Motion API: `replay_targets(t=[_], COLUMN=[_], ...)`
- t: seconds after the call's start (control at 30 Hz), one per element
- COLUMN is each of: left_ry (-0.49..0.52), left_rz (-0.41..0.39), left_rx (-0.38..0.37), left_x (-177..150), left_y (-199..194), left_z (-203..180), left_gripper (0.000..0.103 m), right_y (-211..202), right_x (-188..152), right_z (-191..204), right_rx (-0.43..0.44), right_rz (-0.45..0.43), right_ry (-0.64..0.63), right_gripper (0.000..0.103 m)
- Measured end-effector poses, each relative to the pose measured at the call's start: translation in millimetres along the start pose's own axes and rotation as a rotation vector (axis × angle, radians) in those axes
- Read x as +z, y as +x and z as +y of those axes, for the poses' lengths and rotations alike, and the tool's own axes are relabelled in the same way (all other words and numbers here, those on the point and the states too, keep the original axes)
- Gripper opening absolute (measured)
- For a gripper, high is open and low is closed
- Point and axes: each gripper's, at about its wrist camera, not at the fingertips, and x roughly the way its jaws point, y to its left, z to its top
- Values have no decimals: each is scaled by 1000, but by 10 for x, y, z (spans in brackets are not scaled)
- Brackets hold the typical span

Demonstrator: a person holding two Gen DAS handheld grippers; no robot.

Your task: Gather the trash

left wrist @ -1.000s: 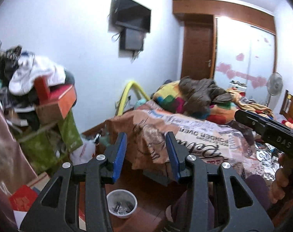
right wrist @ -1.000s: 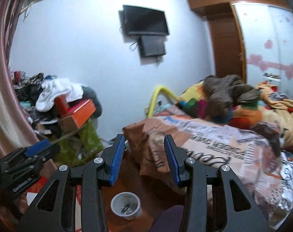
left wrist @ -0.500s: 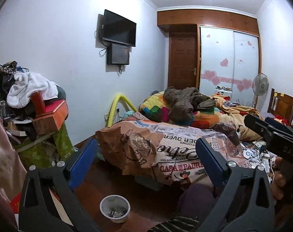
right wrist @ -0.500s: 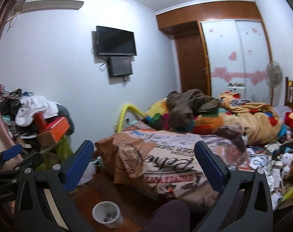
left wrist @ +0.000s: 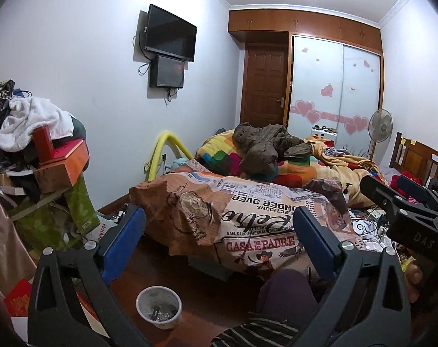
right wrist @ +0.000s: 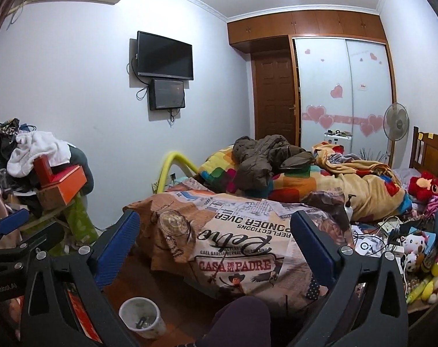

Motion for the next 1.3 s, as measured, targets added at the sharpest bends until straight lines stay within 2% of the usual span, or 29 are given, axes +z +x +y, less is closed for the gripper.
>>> replay_targets(t=[1.3], left_ry=[-1], left_rz=[24], left_rx=[3], left_x=[-133], left_y=[52], left_z=[-66], left_gripper=[102], right_y=[76], right_x=[-15], right_z=[-91], right_rx=[60], right_rz=[67], right_ry=[-4], right_gripper=[103])
